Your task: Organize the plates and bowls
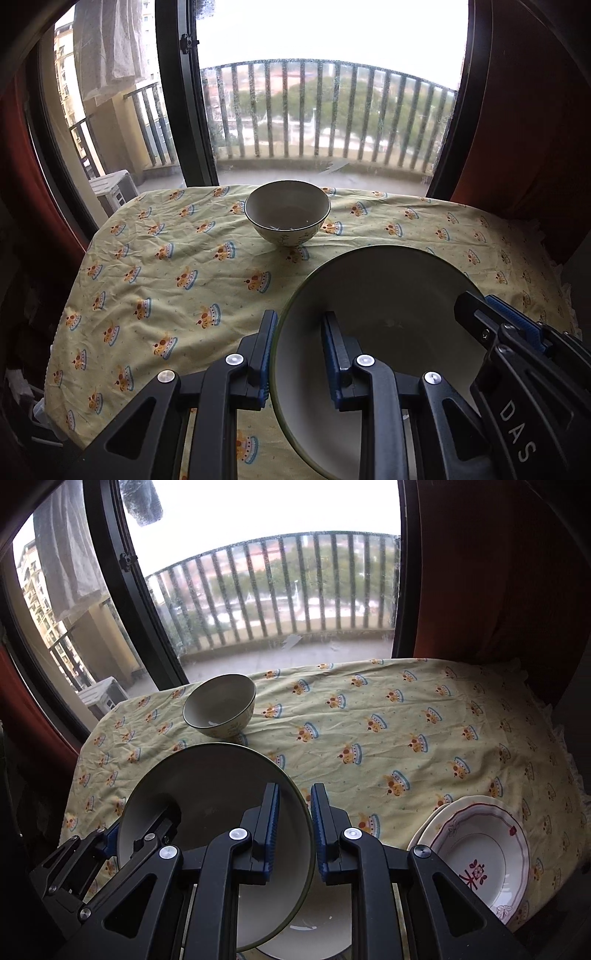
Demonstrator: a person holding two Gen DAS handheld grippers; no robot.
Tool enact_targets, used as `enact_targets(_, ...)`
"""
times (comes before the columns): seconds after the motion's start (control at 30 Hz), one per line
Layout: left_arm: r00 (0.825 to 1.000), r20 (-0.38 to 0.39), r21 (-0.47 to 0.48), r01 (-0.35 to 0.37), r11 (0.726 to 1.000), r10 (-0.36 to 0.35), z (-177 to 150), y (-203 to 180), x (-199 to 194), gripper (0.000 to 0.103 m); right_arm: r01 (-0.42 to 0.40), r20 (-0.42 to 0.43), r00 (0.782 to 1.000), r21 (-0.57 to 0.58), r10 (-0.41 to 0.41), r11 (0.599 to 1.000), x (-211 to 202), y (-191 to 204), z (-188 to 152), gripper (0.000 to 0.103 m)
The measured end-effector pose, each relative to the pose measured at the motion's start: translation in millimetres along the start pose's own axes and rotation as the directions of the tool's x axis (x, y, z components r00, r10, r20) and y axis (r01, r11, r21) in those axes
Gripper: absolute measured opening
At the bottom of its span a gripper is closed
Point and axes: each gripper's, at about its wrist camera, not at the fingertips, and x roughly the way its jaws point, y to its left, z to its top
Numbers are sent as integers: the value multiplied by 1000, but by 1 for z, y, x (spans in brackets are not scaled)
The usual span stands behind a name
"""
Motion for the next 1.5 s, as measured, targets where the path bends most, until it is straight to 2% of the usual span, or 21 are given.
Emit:
enact_targets(0.33,998,-55,18,15,1000,-14,-29,-19,9,22,13,-49,999,10,-13,1000,3,-29,-28,21)
enact_targets(0.87,988,-155,25,28,999,-24,-60,-27,40,22,35,-167,985,17,-32,999,32,-44,-62,21)
enact_targets(1.2,981,-192,34,27,999,-20,-67,-33,53,22,63,-187,980,8,-61,998,46,-45,-67,21)
enact_targets(1.5,985,-174,48,20,999,-12,-69,-31,57,22,77,-200,976,-18,-79,997,59,-44,-71,21)
